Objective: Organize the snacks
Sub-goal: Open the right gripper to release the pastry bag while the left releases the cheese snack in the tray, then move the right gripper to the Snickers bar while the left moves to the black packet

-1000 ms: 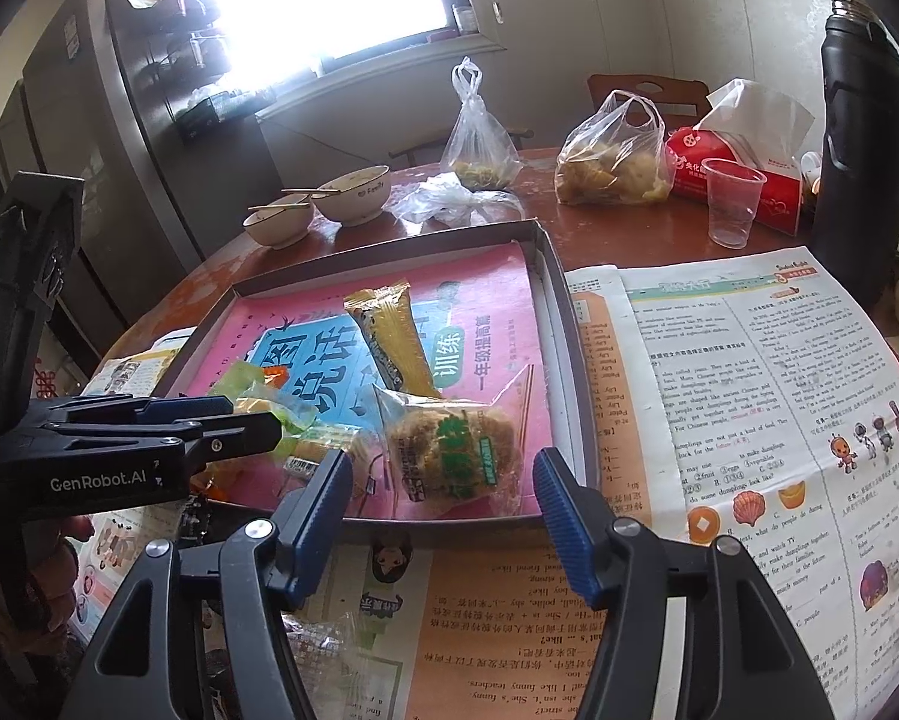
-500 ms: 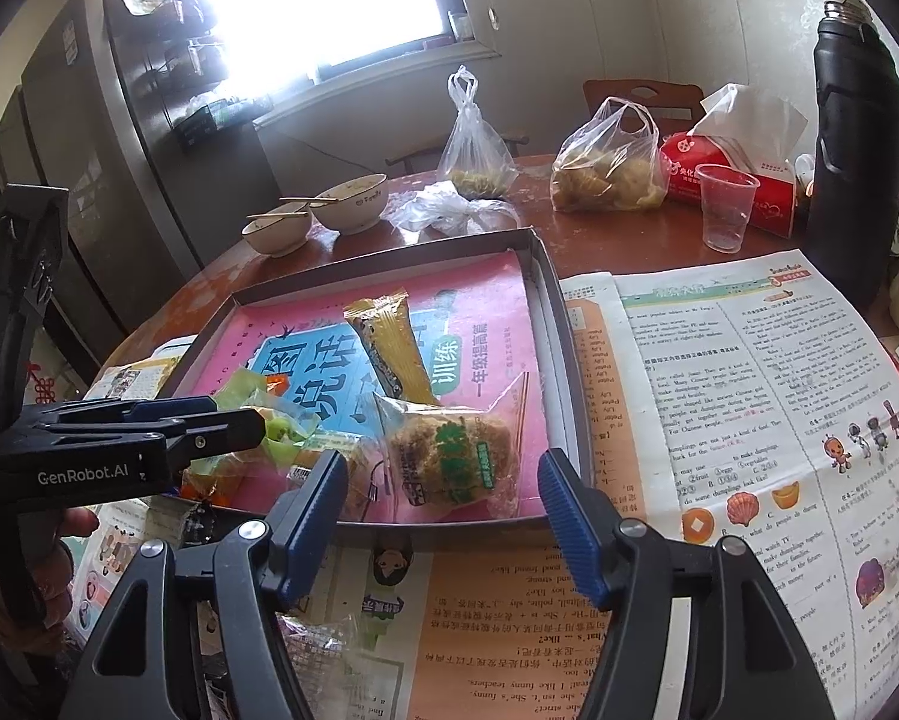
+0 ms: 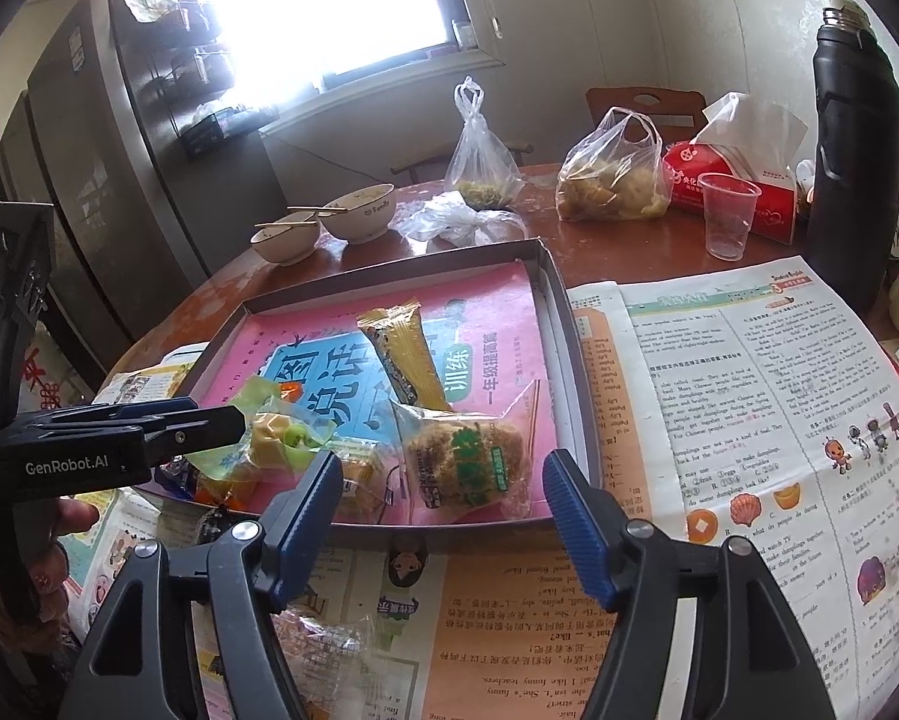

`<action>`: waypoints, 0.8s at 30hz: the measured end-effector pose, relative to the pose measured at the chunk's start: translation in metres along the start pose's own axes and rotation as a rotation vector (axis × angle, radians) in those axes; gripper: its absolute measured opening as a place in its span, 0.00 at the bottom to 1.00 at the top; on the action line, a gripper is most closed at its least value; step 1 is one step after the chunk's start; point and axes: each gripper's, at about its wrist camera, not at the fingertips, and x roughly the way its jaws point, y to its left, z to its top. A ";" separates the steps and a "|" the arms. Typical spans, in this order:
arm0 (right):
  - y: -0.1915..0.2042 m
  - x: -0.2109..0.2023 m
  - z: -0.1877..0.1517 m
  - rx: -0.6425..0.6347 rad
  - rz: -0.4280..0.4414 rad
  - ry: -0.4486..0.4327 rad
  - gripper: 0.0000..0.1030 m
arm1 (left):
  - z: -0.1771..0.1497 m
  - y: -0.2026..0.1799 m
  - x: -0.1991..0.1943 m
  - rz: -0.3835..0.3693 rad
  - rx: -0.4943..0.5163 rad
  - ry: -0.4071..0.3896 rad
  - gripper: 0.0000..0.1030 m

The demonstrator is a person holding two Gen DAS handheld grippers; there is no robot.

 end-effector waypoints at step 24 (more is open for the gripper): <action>0.014 -0.020 -0.013 -0.037 0.026 -0.020 0.68 | -0.022 0.000 -0.024 0.013 -0.008 -0.028 0.62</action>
